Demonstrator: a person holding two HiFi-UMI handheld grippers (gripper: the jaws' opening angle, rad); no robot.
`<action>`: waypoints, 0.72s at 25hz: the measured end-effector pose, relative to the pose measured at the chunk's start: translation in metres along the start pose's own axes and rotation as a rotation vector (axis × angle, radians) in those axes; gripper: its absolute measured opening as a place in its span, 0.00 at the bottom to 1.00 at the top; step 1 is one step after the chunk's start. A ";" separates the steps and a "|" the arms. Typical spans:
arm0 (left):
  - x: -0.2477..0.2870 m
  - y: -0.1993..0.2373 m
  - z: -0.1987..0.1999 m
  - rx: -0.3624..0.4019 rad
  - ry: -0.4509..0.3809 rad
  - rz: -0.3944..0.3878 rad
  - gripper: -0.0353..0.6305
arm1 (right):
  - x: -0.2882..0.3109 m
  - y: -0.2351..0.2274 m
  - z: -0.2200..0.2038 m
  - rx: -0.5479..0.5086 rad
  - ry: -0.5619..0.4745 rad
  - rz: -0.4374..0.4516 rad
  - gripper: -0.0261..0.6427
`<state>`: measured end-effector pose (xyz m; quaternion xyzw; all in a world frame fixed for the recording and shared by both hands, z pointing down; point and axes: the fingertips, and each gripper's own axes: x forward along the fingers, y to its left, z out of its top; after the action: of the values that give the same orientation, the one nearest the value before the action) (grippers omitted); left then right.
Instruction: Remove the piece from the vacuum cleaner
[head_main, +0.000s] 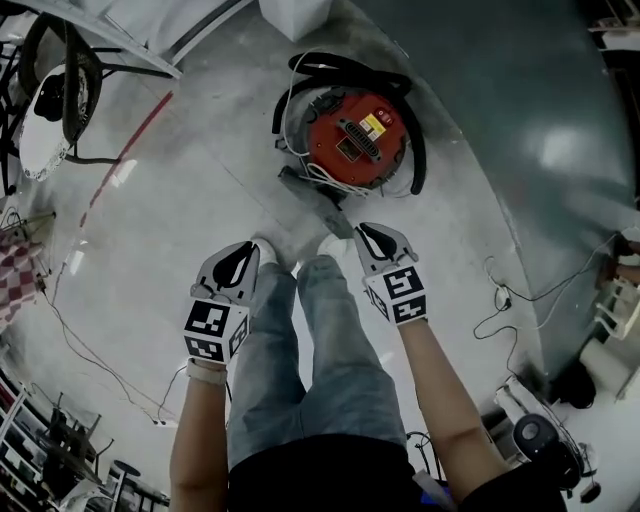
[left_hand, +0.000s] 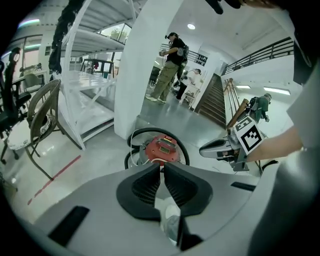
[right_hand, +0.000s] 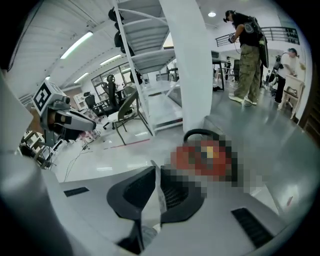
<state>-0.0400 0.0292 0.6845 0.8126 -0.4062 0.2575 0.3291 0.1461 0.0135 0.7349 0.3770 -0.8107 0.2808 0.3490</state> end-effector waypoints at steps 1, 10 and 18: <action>0.007 0.003 -0.007 -0.006 0.008 -0.002 0.09 | 0.009 -0.003 -0.007 0.005 0.010 -0.002 0.10; 0.053 0.024 -0.061 -0.046 0.076 -0.013 0.10 | 0.081 -0.025 -0.068 0.037 0.107 0.008 0.13; 0.086 0.036 -0.097 -0.055 0.132 -0.019 0.12 | 0.135 -0.039 -0.110 0.011 0.187 0.041 0.14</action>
<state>-0.0384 0.0429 0.8190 0.7884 -0.3827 0.2960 0.3799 0.1524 0.0143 0.9132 0.3344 -0.7805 0.3262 0.4155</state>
